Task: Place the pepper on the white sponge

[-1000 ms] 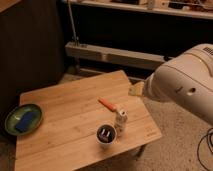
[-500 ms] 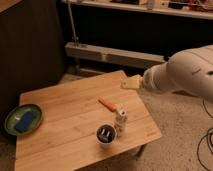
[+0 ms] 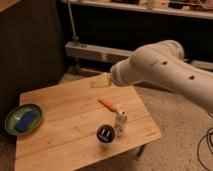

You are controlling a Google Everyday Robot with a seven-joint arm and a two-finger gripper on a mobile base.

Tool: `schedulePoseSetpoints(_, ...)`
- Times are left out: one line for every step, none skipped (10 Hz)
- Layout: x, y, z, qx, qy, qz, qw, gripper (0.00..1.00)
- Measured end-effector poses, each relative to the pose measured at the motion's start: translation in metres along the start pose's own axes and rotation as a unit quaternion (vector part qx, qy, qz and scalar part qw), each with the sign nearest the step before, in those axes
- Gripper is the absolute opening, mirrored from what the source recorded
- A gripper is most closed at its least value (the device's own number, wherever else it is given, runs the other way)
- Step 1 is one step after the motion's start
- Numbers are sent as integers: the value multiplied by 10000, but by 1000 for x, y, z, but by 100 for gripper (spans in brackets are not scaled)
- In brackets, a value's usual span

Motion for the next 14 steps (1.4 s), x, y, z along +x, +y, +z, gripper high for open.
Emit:
schedulePoseSetpoints(2,-7,8,19,-50,-131,9999,80)
schedulePoseSetpoints(2,-9,14,3,-84,-231,9997,80)
schedulePoseSetpoints(2,-9,14,5,-85,-218,9997,80)
schedulePoseSetpoints(2,-9,13,3,-83,-210,9997,80)
schedulePoseSetpoints(1,-7,14,-10,-108,-211,9997,80)
schedulePoseSetpoints(2,-1,20,-32,-209,-257,9994,80)
schedulePoseSetpoints(3,8,32,-8,-296,-342,9990,80)
schedulePoseSetpoints(3,18,44,31,-375,-414,9984,80)
schedulePoseSetpoints(-4,38,69,80,-523,-542,9971,80)
schedulePoseSetpoints(-12,51,89,116,-626,-631,9960,80)
schedulePoseSetpoints(-20,65,110,141,-741,-754,9943,80)
schedulePoseSetpoints(-32,80,136,166,-898,-946,9913,80)
schedulePoseSetpoints(-43,88,159,180,-1050,-1167,9874,80)
schedulePoseSetpoints(-53,91,179,190,-1191,-1376,9831,80)
